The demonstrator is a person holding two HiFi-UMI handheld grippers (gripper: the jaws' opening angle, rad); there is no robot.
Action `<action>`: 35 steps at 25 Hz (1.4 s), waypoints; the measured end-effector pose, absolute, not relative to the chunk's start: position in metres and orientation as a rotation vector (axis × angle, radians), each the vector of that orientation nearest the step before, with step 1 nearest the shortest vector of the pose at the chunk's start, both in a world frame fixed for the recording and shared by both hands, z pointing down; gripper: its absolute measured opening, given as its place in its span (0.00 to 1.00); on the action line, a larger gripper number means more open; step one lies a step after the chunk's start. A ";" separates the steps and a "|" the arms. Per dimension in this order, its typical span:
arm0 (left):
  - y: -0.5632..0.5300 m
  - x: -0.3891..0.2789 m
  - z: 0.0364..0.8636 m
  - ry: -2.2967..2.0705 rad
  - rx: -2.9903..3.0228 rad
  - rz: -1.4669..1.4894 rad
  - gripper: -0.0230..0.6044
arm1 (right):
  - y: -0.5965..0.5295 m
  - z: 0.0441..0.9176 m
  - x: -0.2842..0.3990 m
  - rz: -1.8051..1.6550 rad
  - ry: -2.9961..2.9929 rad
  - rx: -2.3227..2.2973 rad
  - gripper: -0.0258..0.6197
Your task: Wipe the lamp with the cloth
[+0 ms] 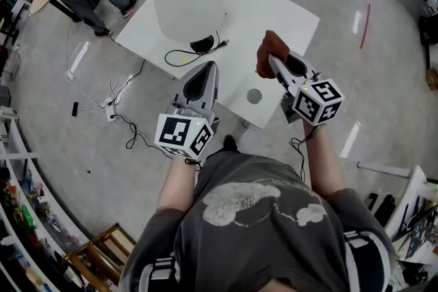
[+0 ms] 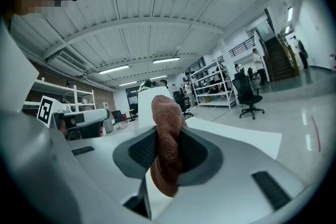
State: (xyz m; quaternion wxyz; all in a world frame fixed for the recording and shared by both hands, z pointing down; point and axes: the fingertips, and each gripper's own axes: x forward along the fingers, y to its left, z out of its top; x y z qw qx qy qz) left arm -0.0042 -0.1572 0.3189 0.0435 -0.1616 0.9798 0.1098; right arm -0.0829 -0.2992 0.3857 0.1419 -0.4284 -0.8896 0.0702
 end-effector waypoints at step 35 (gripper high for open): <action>-0.121 -0.107 0.255 2.987 0.145 0.240 0.05 | -0.178 0.279 -0.274 -0.032 -2.369 -1.914 0.18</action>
